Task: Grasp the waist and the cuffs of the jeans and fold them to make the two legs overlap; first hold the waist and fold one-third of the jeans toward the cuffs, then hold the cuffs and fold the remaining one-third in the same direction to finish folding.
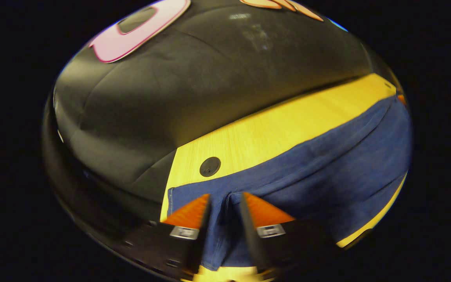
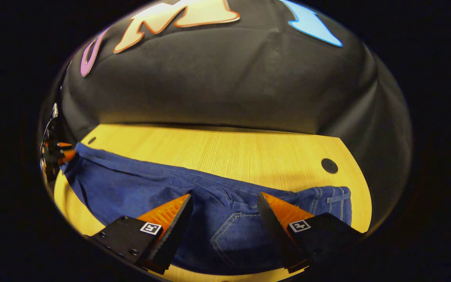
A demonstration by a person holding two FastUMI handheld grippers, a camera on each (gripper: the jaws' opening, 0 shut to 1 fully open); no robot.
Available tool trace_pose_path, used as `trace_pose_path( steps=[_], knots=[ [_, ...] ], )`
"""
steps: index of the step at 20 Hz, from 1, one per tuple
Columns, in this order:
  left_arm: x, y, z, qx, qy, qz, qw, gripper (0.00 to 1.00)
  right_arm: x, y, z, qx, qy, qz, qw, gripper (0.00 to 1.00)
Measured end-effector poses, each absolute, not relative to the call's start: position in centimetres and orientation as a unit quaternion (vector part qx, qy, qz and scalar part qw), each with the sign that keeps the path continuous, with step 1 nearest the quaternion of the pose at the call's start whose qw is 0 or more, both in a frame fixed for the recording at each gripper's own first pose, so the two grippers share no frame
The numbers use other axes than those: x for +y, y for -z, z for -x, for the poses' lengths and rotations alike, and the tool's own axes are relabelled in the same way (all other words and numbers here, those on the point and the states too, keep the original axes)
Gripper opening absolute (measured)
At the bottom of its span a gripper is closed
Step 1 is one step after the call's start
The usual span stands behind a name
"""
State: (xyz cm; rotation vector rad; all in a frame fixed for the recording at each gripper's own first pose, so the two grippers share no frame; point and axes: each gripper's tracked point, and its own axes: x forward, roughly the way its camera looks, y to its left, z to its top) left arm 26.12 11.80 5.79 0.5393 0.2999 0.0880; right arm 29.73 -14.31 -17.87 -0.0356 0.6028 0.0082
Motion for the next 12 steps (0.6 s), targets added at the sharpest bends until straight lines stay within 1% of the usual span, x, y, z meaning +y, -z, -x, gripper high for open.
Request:
trace_pose_path(
  steps=[1, 2, 3, 4, 8, 10, 12],
  knots=[
    [12.1, -5.2, -27.1, 0.133, -0.048, -0.248, 0.958, 1.0, -15.7, 17.0, -28.9, 0.29, 0.005, 0.018, 0.957, 1.0],
    [10.9, -6.4, -25.3, 0.121, -0.052, -0.231, 0.964, 1.0, -17.2, 16.0, -28.1, 0.283, 0.016, 0.021, 0.959, 1.0],
    [10.4, -6.8, -24.7, 0.113, -0.051, -0.212, 0.969, 0.89, -19.1, 15.1, -27.2, 0.277, 0.031, 0.025, 0.96, 1.0],
    [10.8, -6.7, -24.6, 0.111, -0.048, -0.196, 0.973, 0.95, -21.2, 14.4, -26.3, 0.276, 0.047, 0.029, 0.96, 1.0],
    [11.2, -6.8, -25.3, 0.113, -0.048, -0.155, 0.98, 0.95, -29.8, 14.6, -22.4, 0.29, 0.113, 0.015, 0.95, 1.0],
    [11.3, -7.2, -25.6, 0.107, -0.054, -0.15, 0.981, 0.96, -33.1, 15.8, -21.4, 0.299, 0.135, -0.008, 0.945, 1.0],
    [11.3, -7.2, -25.7, 0.106, -0.061, -0.149, 0.981, 0.95, -34.8, 17.3, -20.6, 0.308, 0.145, -0.031, 0.94, 1.0]
  ],
)
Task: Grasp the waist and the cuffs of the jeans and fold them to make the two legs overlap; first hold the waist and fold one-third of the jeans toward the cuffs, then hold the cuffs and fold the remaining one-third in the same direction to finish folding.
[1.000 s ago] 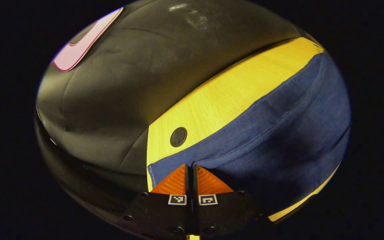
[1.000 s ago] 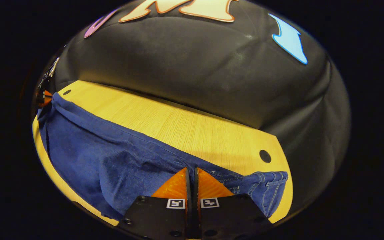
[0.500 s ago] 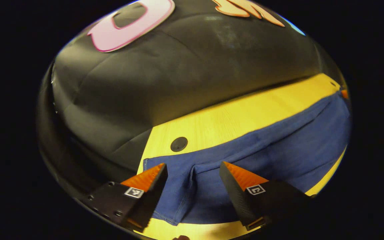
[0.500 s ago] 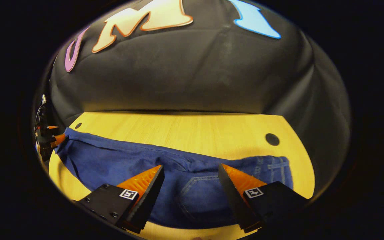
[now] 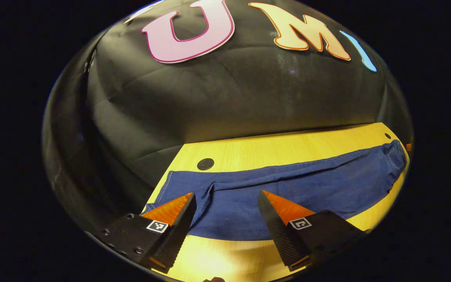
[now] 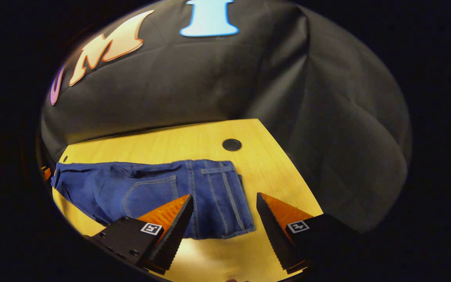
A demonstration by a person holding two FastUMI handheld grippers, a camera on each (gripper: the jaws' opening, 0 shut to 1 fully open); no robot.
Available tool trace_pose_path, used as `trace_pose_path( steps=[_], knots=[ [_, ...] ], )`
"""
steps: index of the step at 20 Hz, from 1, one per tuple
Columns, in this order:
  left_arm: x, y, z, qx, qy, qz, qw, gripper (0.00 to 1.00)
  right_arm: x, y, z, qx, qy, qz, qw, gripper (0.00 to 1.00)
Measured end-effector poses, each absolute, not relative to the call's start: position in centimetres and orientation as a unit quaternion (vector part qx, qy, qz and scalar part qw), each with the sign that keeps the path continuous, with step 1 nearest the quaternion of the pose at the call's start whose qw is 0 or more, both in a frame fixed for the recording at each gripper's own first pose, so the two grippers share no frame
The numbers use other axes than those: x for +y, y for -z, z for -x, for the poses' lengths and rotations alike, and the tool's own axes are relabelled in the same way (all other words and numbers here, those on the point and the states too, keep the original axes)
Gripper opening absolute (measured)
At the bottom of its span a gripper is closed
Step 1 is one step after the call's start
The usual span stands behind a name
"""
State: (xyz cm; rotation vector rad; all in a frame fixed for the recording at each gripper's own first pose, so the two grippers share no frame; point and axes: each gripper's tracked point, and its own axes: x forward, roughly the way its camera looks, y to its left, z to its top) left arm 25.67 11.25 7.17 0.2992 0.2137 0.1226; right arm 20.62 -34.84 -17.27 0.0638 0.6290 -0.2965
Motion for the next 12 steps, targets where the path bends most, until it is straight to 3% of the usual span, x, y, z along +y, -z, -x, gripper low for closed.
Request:
trace_pose_path(
  steps=[12],
  knots=[
    [11.3, -7.2, -25.9, 0.082, -0.068, -0.163, 0.981, 0.95, -34.6, 22.5, -19.3, 0.343, 0.097, -0.078, 0.931, 0.99]
  ],
)
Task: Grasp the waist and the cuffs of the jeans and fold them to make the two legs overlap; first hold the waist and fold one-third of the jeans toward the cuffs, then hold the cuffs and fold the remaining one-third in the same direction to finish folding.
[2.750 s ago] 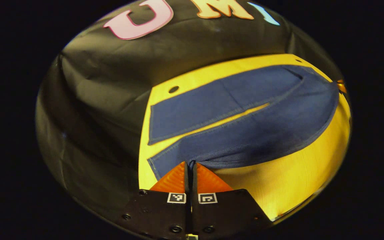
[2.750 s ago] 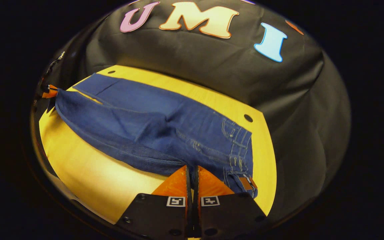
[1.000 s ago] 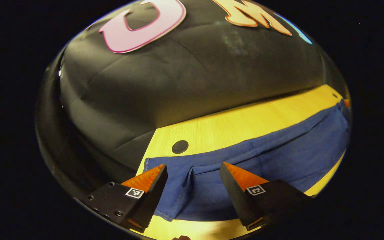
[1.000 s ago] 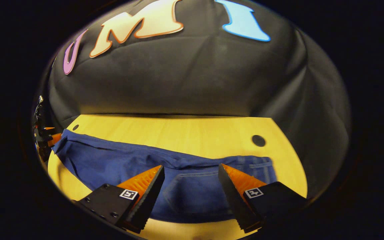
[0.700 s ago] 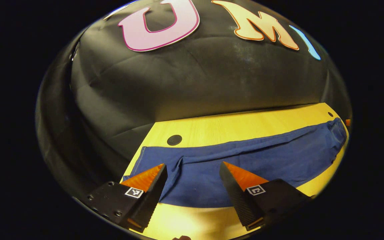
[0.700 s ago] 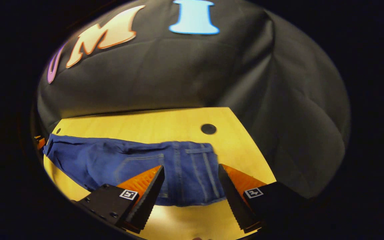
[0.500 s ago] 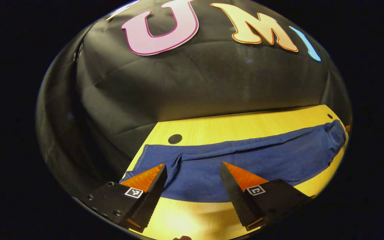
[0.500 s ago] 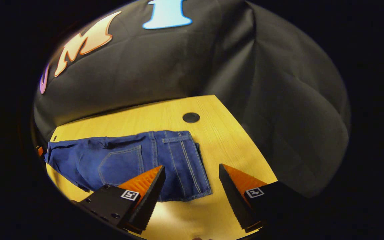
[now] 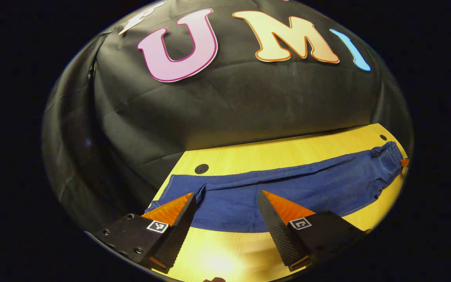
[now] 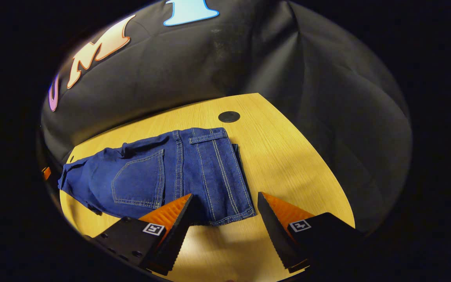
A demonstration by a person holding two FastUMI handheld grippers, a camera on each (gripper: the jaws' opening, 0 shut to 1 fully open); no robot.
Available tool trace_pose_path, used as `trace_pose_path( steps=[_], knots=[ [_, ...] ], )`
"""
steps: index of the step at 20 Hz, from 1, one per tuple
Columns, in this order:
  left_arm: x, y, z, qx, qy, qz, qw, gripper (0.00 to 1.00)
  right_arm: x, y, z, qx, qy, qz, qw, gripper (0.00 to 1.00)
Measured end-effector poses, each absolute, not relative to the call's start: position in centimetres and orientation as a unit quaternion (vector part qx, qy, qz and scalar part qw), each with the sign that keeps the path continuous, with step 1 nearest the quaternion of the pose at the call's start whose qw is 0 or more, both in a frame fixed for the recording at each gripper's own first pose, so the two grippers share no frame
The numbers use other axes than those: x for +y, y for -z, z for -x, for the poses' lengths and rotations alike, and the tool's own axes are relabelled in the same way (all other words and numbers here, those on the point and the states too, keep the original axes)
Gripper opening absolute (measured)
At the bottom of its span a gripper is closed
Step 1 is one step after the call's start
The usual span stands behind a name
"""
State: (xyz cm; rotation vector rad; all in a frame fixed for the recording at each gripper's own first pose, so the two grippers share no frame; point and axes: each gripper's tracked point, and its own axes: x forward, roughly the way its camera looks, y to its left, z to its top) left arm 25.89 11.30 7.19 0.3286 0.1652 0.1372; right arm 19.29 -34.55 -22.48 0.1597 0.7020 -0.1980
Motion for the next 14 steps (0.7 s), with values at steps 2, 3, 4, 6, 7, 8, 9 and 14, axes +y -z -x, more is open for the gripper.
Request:
trace_pose_path(
  steps=[2, 3, 4, 6, 7, 8, 9, 14],
  knots=[
    [11.5, -6.9, -26.0, 0.079, -0.065, -0.165, 0.981, 0.96, -34.2, 22.9, -19.5, 0.341, 0.09, -0.089, 0.932, 0.94],
    [11.8, -6.7, -25.9, 0.083, -0.066, -0.168, 0.98, 0.96, -34.1, 23.1, -19.5, 0.338, 0.089, -0.096, 0.932, 0.97],
    [11.7, -6.6, -25.8, 0.086, -0.069, -0.172, 0.979, 0.96, -34.1, 23.0, -19.4, 0.337, 0.089, -0.103, 0.932, 0.9],
    [11.5, -6.6, -25.7, 0.09, -0.072, -0.176, 0.978, 0.95, -34.2, 23.2, -19.3, 0.328, 0.088, -0.107, 0.934, 0.88],
    [11.5, -6.6, -25.9, 0.093, -0.071, -0.175, 0.978, 0.96, -34.1, 23.2, -19.2, 0.322, 0.086, -0.113, 0.936, 0.89],
    [11.6, -6.6, -26.0, 0.094, -0.072, -0.174, 0.978, 0.96, -33.7, 23.3, -19.3, 0.314, 0.079, -0.121, 0.938, 0.89],
    [11.7, -6.5, -26.0, 0.098, -0.074, -0.173, 0.977, 0.95, -33.2, 23.5, -19.1, 0.314, 0.077, -0.129, 0.938, 0.79],
    [11.9, -5.8, -26.2, 0.111, -0.076, -0.16, 0.978, 0.96, -32.7, 23.5, -19.0, 0.312, 0.089, -0.132, 0.937, 0.4]
  ],
)
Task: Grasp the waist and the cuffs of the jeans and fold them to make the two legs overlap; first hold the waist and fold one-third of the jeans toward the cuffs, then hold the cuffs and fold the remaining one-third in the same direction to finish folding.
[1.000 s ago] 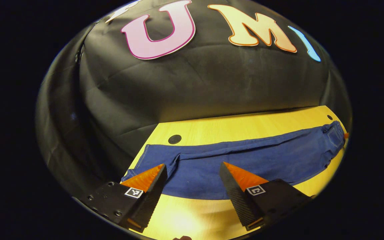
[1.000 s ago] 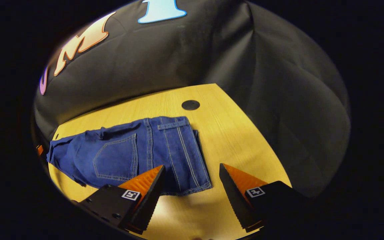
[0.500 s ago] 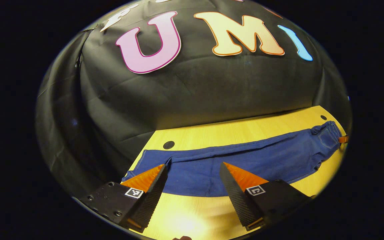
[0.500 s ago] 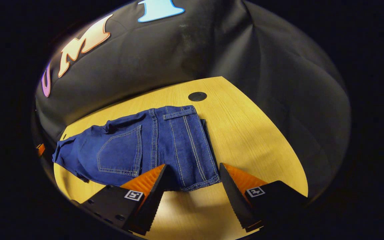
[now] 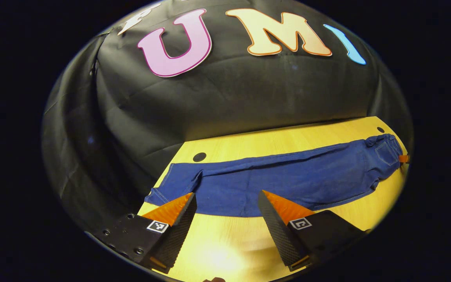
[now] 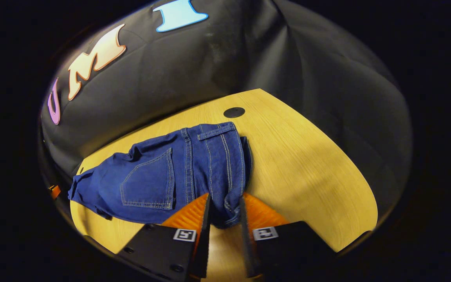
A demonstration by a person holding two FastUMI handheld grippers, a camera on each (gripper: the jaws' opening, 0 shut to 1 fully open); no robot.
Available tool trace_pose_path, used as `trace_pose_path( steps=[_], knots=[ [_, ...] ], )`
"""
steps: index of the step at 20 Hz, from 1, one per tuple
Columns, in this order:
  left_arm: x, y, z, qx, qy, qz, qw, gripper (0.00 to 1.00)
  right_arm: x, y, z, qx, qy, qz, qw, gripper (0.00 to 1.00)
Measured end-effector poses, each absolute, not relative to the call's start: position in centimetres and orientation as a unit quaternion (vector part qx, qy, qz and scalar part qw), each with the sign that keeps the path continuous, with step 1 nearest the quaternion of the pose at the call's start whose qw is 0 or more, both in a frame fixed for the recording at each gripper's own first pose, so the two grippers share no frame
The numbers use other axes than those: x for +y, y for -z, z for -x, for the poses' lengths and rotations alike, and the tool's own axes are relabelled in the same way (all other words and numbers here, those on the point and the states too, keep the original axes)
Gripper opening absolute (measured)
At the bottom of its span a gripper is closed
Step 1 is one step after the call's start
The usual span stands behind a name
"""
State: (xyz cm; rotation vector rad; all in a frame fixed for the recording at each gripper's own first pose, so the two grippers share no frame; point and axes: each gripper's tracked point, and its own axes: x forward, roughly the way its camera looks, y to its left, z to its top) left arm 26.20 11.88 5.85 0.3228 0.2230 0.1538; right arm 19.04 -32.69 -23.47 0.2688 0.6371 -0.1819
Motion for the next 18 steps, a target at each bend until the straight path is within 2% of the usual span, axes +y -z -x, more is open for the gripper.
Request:
trace_pose_path(
  steps=[6, 9, 10, 14, 18],
  knots=[
    [12.0, -5.9, -26.3, 0.115, -0.083, -0.15, 0.978, 0.95, -32.5, 23.0, -19.6, 0.296, 0.094, -0.118, 0.943, 0.27],
    [12.0, -5.7, -26.1, 0.12, -0.084, -0.131, 0.98, 0.95, -32.7, 22.4, -19.4, 0.301, 0.116, -0.128, 0.938, 0.1],
    [12.6, -5.0, -26.3, 0.123, -0.083, -0.126, 0.981, 0.95, -32.7, 22.3, -19.4, 0.302, 0.118, -0.112, 0.939, 0.07],
    [12.6, -4.8, -26.4, 0.124, -0.064, -0.116, 0.983, 0.95, -32.5, 19.9, -19.5, 0.306, 0.131, -0.072, 0.94, 0.05],
    [13.1, -4.8, -27.0, 0.117, -0.03, -0.095, 0.988, 0.95, -31.0, 13.8, -19.6, 0.261, 0.144, -0.095, 0.95, 0.04]
  ],
)
